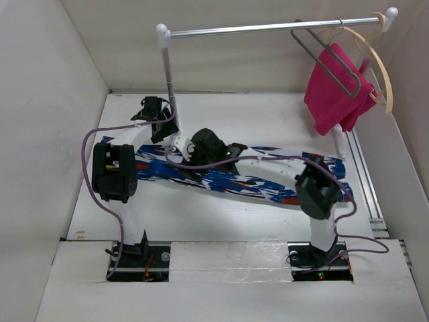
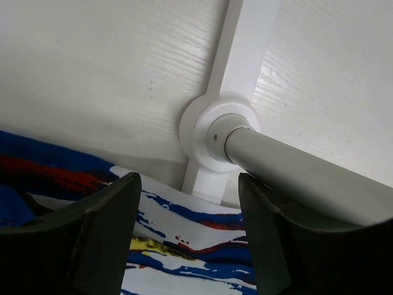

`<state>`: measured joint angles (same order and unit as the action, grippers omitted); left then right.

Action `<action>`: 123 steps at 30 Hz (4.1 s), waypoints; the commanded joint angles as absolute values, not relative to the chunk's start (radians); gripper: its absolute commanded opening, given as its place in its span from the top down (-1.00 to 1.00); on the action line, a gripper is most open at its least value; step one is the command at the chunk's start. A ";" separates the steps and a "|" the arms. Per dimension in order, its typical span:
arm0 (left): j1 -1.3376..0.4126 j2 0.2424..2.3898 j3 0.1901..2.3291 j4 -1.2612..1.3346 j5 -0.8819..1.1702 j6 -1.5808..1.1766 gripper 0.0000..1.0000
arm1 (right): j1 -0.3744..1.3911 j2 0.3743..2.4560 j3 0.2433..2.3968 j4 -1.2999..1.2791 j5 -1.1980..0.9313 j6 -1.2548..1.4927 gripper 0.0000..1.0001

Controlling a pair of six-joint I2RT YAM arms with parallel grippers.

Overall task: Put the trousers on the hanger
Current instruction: Fold the trousers

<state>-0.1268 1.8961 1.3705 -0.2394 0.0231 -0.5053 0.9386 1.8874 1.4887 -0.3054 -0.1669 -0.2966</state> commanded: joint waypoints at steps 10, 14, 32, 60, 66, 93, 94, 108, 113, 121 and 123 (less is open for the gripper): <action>-0.120 2.019 1.561 -0.195 0.081 -0.514 -0.21 | 0.969 2.051 1.614 -0.295 -0.161 -0.315 -0.39; -0.100 2.066 1.629 -0.204 0.107 -0.532 -0.21 | 0.969 1.993 1.496 -0.262 -0.173 -0.279 -0.39; -0.080 1.904 1.536 -0.236 0.014 -0.572 -0.30 | 0.979 1.767 1.355 -0.296 -0.130 -0.227 -0.39; 0.476 1.511 0.899 -0.066 0.167 -0.627 -0.27 | 0.911 1.255 0.853 -0.236 -0.192 -0.143 -0.30; 0.476 1.618 1.003 -0.192 0.055 -0.650 0.08 | 0.911 1.212 0.868 -0.290 -0.141 -0.152 -0.30; 0.476 1.829 1.138 -0.179 0.066 -0.624 0.94 | 0.893 1.186 0.888 -0.356 -0.164 -0.161 -0.29; 0.476 1.829 1.152 -0.186 0.064 -0.624 1.00 | 0.893 1.189 0.896 -0.356 -0.167 -0.164 -0.29; 0.436 1.514 1.206 -0.488 -0.116 -0.609 1.00 | 0.871 1.207 0.873 -0.278 -0.209 -0.229 -0.29; 0.436 1.538 1.220 -0.563 -0.155 -0.591 1.00 | 0.819 1.218 0.850 -0.233 -0.265 -0.248 -0.29; 0.460 1.718 1.338 -0.649 -0.201 -0.557 -0.74 | 0.755 1.252 0.859 -0.262 -0.333 -0.299 -0.29; 0.469 1.658 1.289 -0.600 -0.199 -0.558 -0.76 | 0.755 1.243 0.851 -0.262 -0.333 -0.302 -0.29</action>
<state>0.4450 1.7401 1.2964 -0.5869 -0.1623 -0.5762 0.7631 1.2583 0.8505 -0.2909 -0.2928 -0.2729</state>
